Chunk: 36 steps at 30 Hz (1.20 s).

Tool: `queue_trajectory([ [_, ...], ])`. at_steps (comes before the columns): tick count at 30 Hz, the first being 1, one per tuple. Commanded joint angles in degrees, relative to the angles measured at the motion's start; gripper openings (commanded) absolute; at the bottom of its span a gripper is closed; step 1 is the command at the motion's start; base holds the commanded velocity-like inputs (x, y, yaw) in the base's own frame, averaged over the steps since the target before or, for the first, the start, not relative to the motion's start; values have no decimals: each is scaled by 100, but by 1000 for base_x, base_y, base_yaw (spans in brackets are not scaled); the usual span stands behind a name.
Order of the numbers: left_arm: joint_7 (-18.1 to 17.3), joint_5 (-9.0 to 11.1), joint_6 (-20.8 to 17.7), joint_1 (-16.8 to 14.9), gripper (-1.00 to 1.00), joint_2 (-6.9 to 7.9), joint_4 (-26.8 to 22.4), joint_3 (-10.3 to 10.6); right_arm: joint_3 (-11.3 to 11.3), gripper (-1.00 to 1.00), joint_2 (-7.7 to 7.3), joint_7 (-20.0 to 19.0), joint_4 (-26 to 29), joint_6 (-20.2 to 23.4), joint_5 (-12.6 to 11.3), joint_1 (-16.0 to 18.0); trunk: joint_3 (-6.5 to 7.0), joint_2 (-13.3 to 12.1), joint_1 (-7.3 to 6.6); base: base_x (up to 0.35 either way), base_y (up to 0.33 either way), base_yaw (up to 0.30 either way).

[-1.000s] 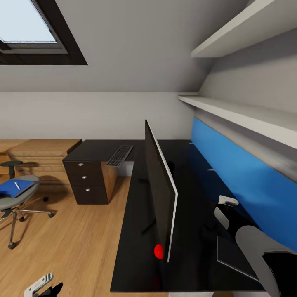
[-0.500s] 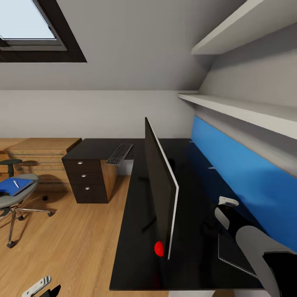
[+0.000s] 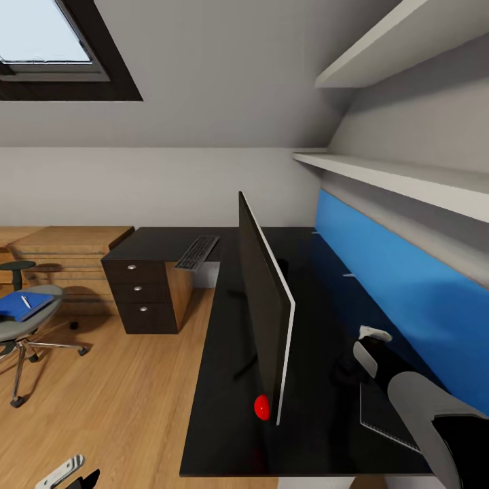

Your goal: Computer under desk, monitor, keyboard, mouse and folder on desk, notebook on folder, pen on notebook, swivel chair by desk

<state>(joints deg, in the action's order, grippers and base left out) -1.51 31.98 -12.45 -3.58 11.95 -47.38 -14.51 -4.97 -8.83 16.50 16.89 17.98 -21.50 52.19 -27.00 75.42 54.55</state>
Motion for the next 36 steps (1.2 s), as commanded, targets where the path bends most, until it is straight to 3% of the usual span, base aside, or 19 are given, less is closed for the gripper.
queue_trajectory([
  [1,-16,46,-41,-2,100,-1,-6,-16,-48,100,-1,37,10,88,-47,2,-6,4,0,0,0,0],
  [16,-16,46,-38,-2,100,0,-3,-17,-54,100,21,-21,-2,146,-63,2,-6,4,0,0,0,0],
  [25,-16,46,-38,-2,100,0,-1,-17,-64,100,31,-177,-2,137,-361,2,-6,4,0,0,0,0],
  [36,-16,46,-38,-2,100,0,-2,-19,-62,100,71,-154,-12,142,-390,2,-6,4,0,0,0,0],
])
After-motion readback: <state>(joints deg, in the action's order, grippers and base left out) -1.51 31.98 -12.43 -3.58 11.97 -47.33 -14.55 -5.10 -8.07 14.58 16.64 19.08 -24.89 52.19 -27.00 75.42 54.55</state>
